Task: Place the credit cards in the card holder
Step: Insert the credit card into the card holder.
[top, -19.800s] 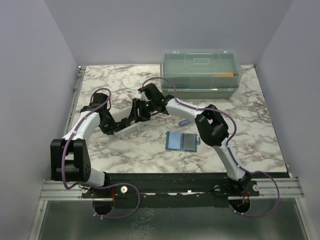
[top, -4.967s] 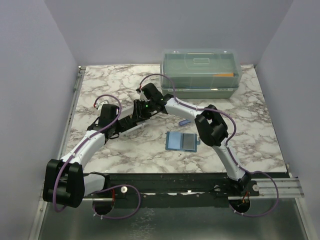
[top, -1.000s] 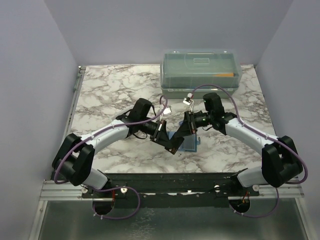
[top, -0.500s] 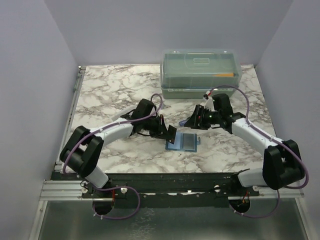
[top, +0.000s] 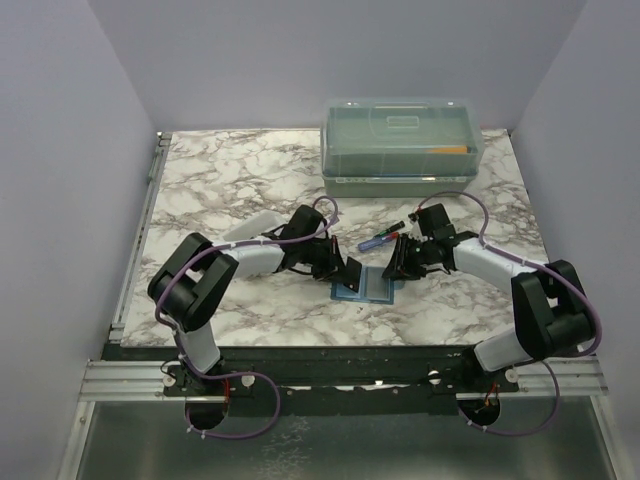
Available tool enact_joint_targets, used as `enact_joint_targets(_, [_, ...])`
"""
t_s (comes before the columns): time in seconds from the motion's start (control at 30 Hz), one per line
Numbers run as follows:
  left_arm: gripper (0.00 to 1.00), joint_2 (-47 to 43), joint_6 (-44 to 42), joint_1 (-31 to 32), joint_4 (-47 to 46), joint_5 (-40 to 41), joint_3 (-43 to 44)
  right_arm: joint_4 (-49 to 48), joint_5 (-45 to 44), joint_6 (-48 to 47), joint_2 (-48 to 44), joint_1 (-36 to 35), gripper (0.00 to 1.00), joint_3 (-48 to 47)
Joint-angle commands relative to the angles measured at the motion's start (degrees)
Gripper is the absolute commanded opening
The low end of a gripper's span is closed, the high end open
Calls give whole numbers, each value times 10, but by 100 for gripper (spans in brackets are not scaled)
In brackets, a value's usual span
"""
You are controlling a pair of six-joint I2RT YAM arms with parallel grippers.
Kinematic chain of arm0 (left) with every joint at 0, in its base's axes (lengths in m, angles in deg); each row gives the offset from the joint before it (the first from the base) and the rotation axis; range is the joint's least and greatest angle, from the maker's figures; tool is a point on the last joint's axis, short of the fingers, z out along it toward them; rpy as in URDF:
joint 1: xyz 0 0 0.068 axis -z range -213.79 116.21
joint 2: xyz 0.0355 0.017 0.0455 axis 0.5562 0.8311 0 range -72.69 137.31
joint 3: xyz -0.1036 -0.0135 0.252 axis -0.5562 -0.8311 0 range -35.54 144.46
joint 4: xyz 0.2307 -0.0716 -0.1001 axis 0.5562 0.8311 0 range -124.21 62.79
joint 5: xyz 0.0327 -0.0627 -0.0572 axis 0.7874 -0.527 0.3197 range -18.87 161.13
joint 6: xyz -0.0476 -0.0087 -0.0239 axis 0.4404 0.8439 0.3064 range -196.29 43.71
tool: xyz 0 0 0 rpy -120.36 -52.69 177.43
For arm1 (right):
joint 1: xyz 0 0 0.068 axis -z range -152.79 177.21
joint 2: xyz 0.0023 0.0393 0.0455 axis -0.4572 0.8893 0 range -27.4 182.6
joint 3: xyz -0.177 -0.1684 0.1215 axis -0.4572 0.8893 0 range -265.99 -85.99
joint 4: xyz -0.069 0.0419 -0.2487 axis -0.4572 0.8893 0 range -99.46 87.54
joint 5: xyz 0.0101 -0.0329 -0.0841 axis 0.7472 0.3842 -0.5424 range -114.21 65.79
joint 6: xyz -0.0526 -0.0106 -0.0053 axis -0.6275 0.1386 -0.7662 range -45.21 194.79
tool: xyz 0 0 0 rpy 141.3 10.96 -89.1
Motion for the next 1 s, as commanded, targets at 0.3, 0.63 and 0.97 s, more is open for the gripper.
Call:
enact_joint_targets(0.3, [0,37,25,3,-62,-56,-8,-2,-47,-6,38,-2,26,29])
enact_joint_targets(0.63, [0,56,40,3,-91,-87,-22,1,-50,-13,44,-2,21,29])
enact_joint_targets(0.97, [0,80,57,2,-128,-117,-24,5,-44,-20,54,-2,19,20])
